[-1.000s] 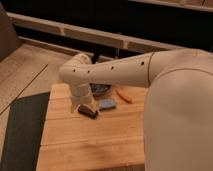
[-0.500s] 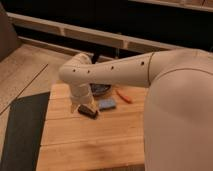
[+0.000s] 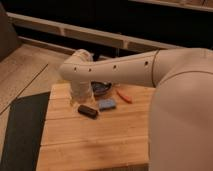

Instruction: Place the bottle in the ceramic bowl

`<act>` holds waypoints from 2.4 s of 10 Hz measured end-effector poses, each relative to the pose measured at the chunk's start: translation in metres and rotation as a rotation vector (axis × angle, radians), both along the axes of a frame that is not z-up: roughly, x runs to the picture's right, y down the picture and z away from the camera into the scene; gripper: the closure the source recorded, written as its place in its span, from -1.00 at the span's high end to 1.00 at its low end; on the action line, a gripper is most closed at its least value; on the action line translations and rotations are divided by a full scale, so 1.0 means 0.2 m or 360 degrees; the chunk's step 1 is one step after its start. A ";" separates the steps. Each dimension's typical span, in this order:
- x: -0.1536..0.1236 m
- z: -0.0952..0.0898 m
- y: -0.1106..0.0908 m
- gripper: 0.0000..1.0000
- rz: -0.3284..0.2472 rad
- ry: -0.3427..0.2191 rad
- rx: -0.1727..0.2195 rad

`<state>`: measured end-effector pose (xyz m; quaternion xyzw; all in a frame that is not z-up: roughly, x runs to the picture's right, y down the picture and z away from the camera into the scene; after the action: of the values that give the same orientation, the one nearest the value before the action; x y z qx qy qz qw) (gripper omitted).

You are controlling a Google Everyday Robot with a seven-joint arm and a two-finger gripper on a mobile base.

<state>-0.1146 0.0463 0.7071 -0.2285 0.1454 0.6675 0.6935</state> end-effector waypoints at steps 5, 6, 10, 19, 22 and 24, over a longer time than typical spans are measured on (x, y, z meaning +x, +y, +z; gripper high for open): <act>0.00 -0.12 -0.59 0.30 0.0056 -0.0399 0.0552; 0.00 -0.12 -0.60 0.30 0.0056 -0.0405 0.0560; 0.05 -0.05 -0.72 0.30 -0.0008 -0.0342 0.0618; -0.32 0.53 -0.58 0.30 -0.0186 -0.0464 0.0309; -0.33 0.55 -0.57 0.30 -0.0171 -0.0474 0.0292; -0.33 0.54 -0.59 0.30 -0.0192 -0.0473 0.0326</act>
<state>-0.1809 -0.0719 0.8154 -0.2437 -0.0138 0.5949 0.7659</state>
